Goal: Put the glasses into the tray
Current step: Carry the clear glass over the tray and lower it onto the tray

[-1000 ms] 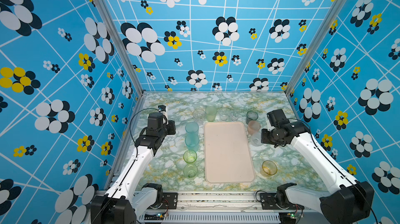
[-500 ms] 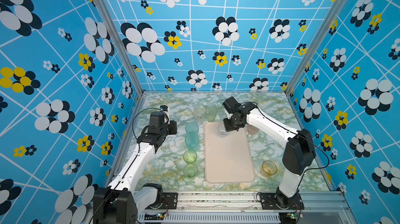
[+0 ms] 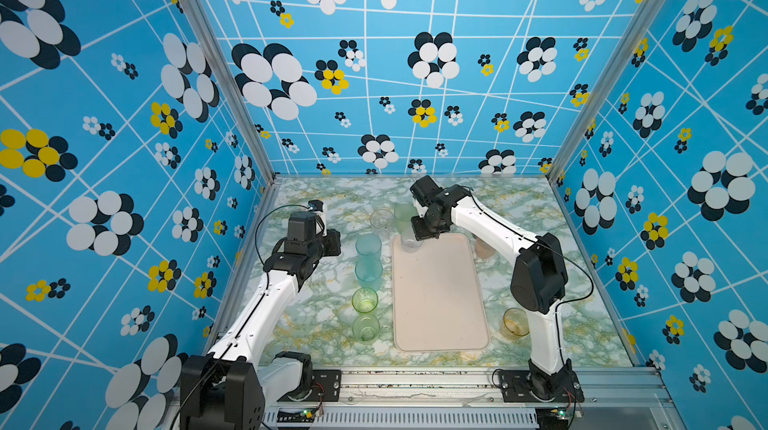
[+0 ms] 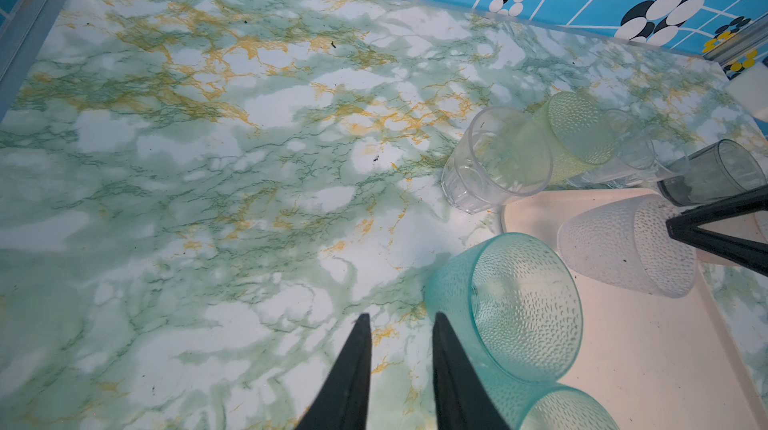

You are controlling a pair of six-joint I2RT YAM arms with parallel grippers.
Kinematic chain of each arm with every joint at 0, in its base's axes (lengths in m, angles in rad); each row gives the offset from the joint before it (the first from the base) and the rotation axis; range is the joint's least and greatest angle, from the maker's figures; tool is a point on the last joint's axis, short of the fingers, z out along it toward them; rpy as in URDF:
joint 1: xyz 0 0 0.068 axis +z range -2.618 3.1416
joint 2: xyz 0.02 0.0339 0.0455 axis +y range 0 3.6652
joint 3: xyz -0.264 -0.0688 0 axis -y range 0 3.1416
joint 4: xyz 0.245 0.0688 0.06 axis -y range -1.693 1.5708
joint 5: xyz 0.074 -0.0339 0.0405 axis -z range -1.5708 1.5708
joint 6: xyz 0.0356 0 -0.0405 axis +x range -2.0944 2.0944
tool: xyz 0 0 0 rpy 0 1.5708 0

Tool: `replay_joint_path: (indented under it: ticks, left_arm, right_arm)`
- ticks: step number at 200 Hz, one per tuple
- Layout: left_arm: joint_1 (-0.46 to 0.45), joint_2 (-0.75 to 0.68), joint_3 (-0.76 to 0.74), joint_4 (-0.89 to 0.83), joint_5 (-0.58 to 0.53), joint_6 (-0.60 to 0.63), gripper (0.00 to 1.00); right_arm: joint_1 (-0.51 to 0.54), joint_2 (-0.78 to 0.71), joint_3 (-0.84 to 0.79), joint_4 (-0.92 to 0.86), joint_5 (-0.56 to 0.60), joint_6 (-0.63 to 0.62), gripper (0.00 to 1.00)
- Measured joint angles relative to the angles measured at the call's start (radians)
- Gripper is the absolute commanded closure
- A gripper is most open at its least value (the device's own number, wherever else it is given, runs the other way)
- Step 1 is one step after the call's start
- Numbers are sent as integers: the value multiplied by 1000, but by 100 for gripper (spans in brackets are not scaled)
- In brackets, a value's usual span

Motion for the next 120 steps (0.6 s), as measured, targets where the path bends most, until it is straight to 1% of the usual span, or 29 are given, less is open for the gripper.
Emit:
replay_joint_path:
  ticks: [64, 120]
  left_arm:
    - [0, 9, 4, -1, 12, 0, 72]
    - [0, 13, 14, -9, 15, 1, 72]
  right_arm:
    - [26, 107, 145, -71, -1, -27, 100]
    - [28, 145, 171, -114, -2, -34, 99]
